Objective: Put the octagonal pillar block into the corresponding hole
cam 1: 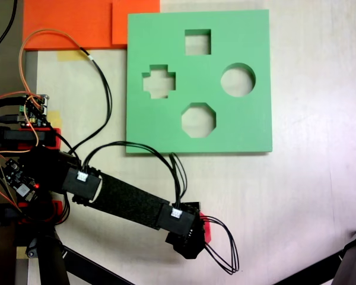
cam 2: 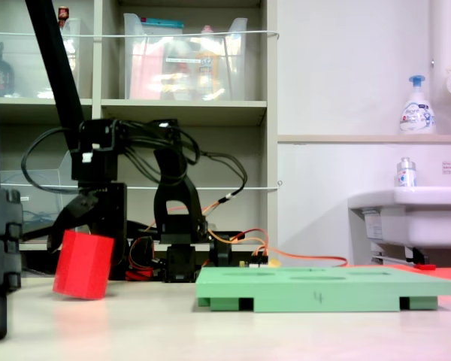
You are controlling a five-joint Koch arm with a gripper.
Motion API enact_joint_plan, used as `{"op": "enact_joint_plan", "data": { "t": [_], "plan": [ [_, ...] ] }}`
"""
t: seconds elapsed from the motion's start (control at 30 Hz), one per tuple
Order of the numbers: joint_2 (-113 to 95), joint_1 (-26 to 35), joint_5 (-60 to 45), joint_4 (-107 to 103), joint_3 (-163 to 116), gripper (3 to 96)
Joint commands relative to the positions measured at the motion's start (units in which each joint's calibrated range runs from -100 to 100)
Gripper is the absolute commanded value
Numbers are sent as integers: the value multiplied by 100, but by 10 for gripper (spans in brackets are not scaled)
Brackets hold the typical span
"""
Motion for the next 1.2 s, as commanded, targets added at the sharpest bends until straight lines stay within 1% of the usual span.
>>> {"op": "enact_joint_plan", "data": {
  "t": [0.03, 0.17, 0.3, 0.43, 0.6, 0.77, 0.87, 1.03, 1.2],
  "plan": [
    [-66, -20, -24, -804, -19, 397],
    [-694, 59, 112, -901, -9, 397],
    [-1686, 259, 332, -901, 1, 397],
    [-2692, 562, 674, -901, 21, 396],
    [-3557, 1118, 1138, -901, 31, 396],
    [-3557, 1812, 1690, -901, 230, 396],
    [-3083, 2100, 1963, -901, 569, 396],
    [-2175, 2466, 2276, -901, 1168, 396],
    [-1630, 2691, 2652, -901, 1407, 396]
  ]
}}
